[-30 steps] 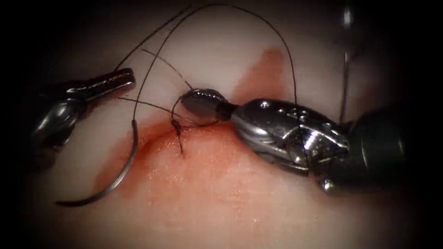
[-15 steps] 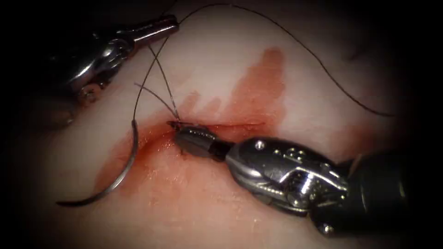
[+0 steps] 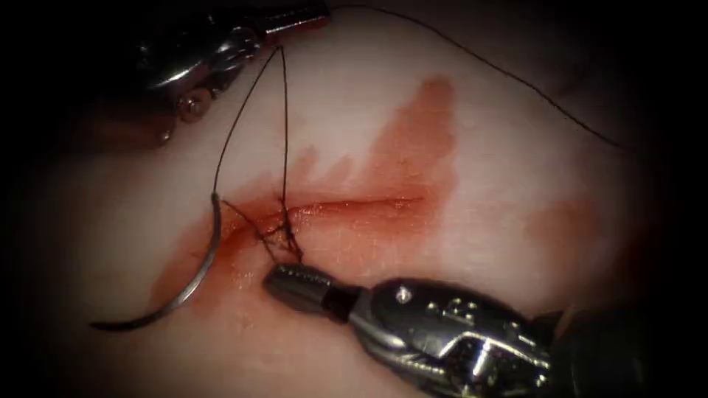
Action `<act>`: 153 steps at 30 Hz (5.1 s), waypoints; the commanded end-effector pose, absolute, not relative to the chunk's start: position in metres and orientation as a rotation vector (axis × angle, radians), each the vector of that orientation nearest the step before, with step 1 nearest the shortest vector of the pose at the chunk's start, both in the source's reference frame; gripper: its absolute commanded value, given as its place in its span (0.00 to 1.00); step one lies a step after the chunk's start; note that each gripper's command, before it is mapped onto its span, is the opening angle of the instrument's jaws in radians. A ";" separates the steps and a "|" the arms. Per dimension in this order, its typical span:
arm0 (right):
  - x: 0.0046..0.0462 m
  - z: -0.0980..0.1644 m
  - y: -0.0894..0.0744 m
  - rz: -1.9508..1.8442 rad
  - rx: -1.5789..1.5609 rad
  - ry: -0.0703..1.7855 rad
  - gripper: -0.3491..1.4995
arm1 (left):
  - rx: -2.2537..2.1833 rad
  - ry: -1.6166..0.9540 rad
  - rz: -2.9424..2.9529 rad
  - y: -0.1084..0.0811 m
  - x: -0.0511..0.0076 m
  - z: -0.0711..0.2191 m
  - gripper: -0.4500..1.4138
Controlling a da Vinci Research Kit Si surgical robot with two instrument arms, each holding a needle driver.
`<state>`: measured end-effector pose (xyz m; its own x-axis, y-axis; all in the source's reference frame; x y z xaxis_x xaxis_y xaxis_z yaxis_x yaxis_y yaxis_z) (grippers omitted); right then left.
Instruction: Wound Closure
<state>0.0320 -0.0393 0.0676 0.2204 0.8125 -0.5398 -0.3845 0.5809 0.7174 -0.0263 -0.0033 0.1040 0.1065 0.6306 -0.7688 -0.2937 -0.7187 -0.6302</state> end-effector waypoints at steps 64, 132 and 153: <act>0.0351 0.068 -0.042 0.052 0.371 0.938 0.00 | -1.472 0.361 2.426 0.011 -0.0308 0.098 0.00; 0.0285 0.062 -0.040 0.294 0.508 1.116 0.91 | -1.547 0.305 2.443 0.006 -0.0274 0.088 0.00; 0.0316 0.069 -0.031 0.711 0.425 1.108 0.89 | -1.692 0.203 2.300 0.003 -0.0273 0.080 0.00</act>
<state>0.0309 -0.0309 0.0682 0.2642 0.7058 -0.6573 -0.3054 0.7077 0.6371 -0.0268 0.0026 0.0795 -0.2754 0.1413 -0.9509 -0.3019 -0.9518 -0.0540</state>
